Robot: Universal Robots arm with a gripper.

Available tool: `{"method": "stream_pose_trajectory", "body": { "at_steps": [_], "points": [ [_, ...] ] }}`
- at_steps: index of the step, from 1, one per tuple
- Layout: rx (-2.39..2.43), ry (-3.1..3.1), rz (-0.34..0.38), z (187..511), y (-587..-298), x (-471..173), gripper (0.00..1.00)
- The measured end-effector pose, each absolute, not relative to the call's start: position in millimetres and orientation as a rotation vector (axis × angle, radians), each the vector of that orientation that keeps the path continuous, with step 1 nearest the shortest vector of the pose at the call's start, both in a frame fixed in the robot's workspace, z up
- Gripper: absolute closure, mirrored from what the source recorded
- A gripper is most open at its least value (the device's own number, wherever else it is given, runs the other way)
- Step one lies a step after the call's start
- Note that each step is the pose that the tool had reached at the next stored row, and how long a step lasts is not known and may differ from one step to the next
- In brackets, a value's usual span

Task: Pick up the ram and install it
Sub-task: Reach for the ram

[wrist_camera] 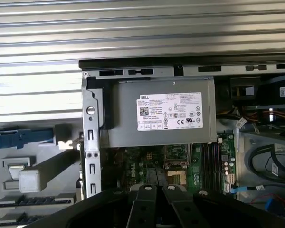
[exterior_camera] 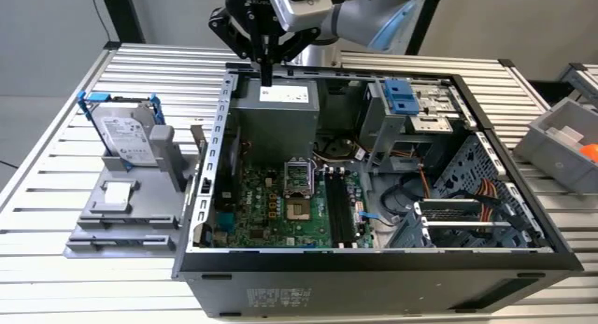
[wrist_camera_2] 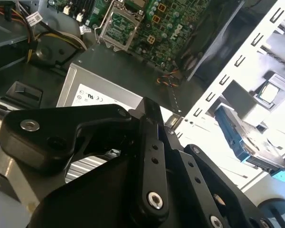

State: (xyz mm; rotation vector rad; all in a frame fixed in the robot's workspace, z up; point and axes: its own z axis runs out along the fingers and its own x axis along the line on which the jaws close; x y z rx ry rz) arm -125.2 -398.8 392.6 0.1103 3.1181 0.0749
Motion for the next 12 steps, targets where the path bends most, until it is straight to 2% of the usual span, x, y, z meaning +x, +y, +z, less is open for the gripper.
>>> {"method": "stream_pose_trajectory", "body": {
  "at_steps": [12],
  "points": [
    [0.11, 3.118, 0.075, 392.6, -398.7, -147.8, 1.0]
  ]
}}
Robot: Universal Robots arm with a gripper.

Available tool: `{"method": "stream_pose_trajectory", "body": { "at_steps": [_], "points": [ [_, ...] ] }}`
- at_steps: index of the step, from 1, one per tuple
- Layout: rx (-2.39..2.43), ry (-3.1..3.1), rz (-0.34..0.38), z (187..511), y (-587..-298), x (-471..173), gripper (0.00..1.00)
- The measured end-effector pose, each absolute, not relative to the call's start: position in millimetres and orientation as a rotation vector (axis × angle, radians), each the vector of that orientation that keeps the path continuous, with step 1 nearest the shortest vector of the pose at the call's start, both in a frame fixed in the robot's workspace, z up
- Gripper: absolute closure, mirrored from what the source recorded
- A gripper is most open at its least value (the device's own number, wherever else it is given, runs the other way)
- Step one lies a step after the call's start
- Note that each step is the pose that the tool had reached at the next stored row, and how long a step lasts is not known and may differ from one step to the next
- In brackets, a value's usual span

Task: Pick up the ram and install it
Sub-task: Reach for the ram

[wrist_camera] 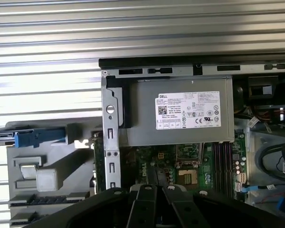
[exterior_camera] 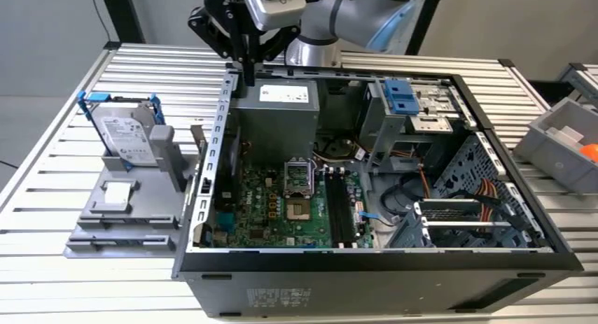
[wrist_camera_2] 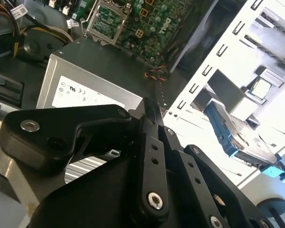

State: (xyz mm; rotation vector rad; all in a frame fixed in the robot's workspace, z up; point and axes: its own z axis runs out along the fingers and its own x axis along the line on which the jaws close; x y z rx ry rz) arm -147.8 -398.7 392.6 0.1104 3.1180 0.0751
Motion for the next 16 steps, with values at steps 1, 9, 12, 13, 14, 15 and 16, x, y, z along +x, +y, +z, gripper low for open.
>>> {"method": "stream_pose_trajectory", "body": {
  "at_steps": [1, 9, 12, 13, 14, 15, 16],
  "points": [
    [0.11, 3.118, 0.075, 392.6, -398.7, -150.2, 1.0],
    [0.11, 3.118, 0.075, 392.6, -398.7, -164.5, 1.0],
    [0.111, 3.118, 0.075, 392.6, -398.7, -169.9, 1.0],
    [0.11, 3.118, 0.075, 392.6, -398.7, -172.0, 1.0],
    [0.11, 3.118, 0.075, 392.6, -398.7, -173.5, 1.0],
    [0.11, 3.118, 0.075, 392.6, -398.7, -175.1, 1.0],
    [0.11, 3.118, 0.075, 392.6, -398.7, -176.5, 1.0]
  ]
}}
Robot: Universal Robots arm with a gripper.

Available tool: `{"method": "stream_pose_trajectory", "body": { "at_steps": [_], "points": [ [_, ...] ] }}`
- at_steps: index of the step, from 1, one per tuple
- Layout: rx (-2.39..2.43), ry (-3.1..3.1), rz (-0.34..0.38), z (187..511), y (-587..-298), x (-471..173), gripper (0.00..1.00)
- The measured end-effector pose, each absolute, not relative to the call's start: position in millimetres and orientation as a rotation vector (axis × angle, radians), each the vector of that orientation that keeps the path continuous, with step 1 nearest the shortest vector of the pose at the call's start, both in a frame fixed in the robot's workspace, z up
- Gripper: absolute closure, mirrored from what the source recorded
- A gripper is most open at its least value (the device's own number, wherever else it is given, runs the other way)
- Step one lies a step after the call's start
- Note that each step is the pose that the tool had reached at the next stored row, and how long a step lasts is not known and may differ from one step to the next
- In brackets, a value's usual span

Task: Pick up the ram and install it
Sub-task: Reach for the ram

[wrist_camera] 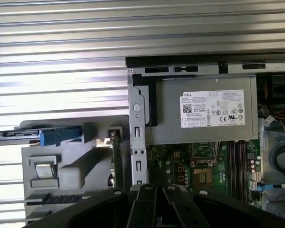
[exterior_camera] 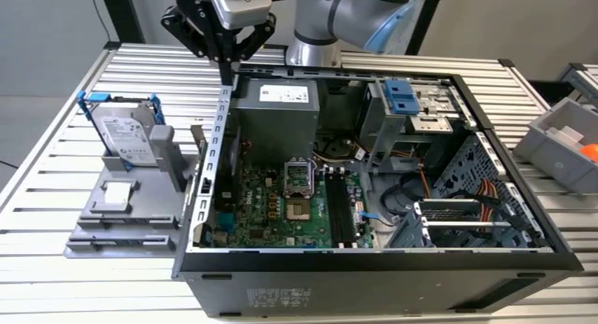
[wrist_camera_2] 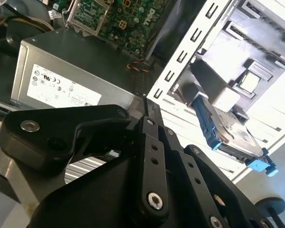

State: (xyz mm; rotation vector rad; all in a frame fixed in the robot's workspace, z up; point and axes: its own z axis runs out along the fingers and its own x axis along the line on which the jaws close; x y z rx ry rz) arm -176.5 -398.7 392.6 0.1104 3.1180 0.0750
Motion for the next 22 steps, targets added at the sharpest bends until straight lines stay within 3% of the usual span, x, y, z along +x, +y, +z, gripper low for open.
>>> {"method": "stream_pose_trajectory", "body": {
  "at_steps": [22],
  "points": [
    [0.11, 3.118, 0.075, 392.6, -398.7, -201.0, 1.0]
  ]
}}
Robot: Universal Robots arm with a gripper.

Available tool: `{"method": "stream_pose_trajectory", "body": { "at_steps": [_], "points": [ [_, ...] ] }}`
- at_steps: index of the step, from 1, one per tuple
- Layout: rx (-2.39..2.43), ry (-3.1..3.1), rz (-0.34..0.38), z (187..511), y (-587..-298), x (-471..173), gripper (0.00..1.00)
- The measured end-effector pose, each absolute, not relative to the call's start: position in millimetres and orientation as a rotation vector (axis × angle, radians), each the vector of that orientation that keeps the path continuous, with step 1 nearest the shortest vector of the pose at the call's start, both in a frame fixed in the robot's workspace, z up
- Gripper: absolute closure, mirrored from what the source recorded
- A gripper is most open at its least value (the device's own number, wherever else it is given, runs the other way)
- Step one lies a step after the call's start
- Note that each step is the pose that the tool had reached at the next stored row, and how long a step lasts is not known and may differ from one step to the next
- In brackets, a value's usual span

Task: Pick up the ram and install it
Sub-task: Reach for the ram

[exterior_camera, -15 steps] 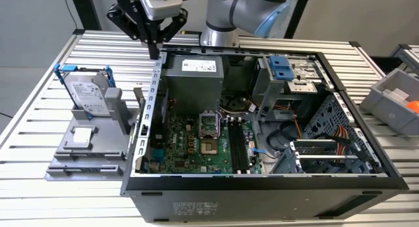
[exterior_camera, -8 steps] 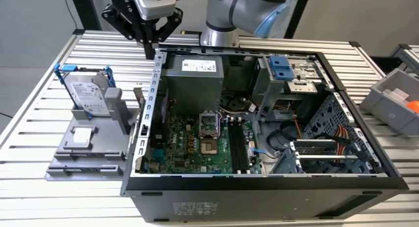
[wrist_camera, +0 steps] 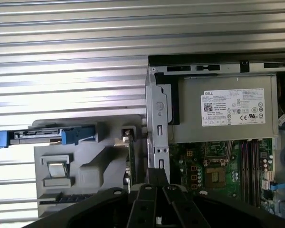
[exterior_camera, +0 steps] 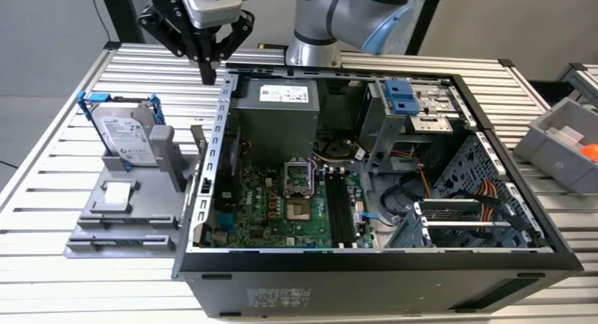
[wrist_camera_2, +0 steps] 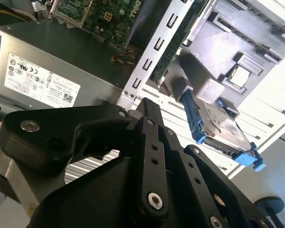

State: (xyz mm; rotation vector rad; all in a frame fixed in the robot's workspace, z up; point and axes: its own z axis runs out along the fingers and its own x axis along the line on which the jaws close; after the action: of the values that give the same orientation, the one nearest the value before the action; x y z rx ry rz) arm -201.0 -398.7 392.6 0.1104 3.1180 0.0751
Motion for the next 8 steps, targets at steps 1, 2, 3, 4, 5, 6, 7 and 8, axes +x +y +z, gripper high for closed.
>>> {"method": "stream_pose_trajectory", "body": {
  "at_steps": [1, 2, 3, 4, 5, 6, 7, 8],
  "points": [
    [0.11, 3.118, 0.075, 392.6, -398.7, -201.9, 1.0],
    [0.11, 3.118, 0.075, 392.7, -398.7, -202.8, 1.0],
    [0.11, 3.118, 0.075, 392.6, -398.7, -203.6, 1.0],
    [0.11, 3.118, 0.075, 392.6, -398.7, -204.5, 1.0],
    [0.11, 3.118, 0.075, 392.6, -398.7, -205.4, 1.0],
    [0.111, 3.118, 0.075, 392.6, -398.6, -206.3, 1.0],
    [0.11, 3.118, 0.075, 392.6, -398.6, -207.1, 1.0],
    [0.11, 3.118, 0.075, 392.6, -398.6, -208.0, 1.0]
  ]
}}
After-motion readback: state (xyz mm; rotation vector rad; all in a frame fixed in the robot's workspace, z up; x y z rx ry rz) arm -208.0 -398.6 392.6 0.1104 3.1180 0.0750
